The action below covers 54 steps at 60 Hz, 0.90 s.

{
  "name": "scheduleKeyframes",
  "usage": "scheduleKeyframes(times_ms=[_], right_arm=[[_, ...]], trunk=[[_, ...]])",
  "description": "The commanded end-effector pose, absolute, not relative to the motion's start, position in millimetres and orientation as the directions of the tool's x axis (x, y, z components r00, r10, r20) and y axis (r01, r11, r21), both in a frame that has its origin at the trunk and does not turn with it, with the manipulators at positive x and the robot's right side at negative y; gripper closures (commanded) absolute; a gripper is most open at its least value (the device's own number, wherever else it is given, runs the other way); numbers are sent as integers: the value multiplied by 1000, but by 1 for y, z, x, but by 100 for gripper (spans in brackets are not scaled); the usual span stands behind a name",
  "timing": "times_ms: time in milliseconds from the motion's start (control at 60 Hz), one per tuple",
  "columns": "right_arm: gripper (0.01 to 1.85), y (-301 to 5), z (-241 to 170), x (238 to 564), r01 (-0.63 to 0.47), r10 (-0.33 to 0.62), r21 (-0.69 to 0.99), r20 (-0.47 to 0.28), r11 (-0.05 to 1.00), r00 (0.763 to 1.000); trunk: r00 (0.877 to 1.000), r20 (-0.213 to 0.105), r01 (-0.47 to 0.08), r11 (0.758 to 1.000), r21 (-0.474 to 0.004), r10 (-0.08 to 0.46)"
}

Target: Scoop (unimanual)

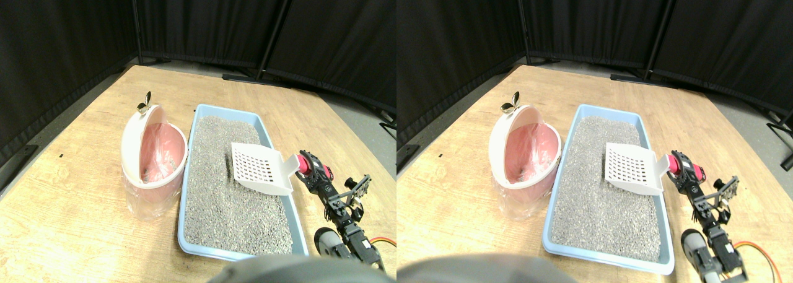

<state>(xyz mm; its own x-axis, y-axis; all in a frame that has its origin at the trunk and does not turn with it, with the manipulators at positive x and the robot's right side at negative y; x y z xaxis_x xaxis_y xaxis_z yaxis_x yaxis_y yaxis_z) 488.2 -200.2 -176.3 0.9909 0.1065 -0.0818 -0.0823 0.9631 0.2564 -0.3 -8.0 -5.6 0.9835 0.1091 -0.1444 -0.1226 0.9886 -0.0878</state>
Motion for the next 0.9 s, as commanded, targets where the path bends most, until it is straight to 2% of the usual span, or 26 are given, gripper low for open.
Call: scheduleKeyframes(times_ms=[17,67,217,383,450,483,517,533,550,583,633,700,750,800,900], right_arm=[[181,-201,-178,490,-102,118,262,-48,960,992],[181,-200,-182,488,-62,88,259,-90,964,992],[181,-199,-198,490,-53,87,282,-112,958,990],[181,-202,-218,490,20,34,295,-176,955,984],[181,-206,-222,488,86,-11,273,-267,958,964],[175,-208,-224,488,98,-18,261,-294,960,956],[136,-210,-225,487,118,-31,213,-375,970,927],[136,-210,-225,487,118,-31,213,-375,970,927],[120,-211,-225,486,132,-44,190,-410,973,911],[99,-212,-223,485,156,-60,185,-442,970,895],[74,-213,-221,483,140,-32,199,-467,970,884],[61,-213,-216,480,136,-13,224,-477,965,879],[58,-213,-213,479,128,-2,232,-477,964,879],[56,-211,-204,474,94,29,250,-449,964,893],[53,-210,-187,465,66,57,269,-424,961,904]], trunk=[[984,-143,-125,986,-115,108],[984,-144,-125,986,-114,108],[983,-147,-128,985,-114,111],[984,-142,-124,986,-110,108],[985,-140,-119,987,-107,104],[985,-140,-118,987,-106,103],[985,-141,-116,988,-105,101],[985,-141,-116,988,-105,101],[985,-141,-115,988,-104,100],[985,-141,-115,988,-103,100],[985,-141,-114,988,-101,99],[985,-142,-112,989,-99,97],[986,-140,-110,989,-97,96],[986,-141,-109,989,-96,94],[986,-139,-105,990,-92,92]])
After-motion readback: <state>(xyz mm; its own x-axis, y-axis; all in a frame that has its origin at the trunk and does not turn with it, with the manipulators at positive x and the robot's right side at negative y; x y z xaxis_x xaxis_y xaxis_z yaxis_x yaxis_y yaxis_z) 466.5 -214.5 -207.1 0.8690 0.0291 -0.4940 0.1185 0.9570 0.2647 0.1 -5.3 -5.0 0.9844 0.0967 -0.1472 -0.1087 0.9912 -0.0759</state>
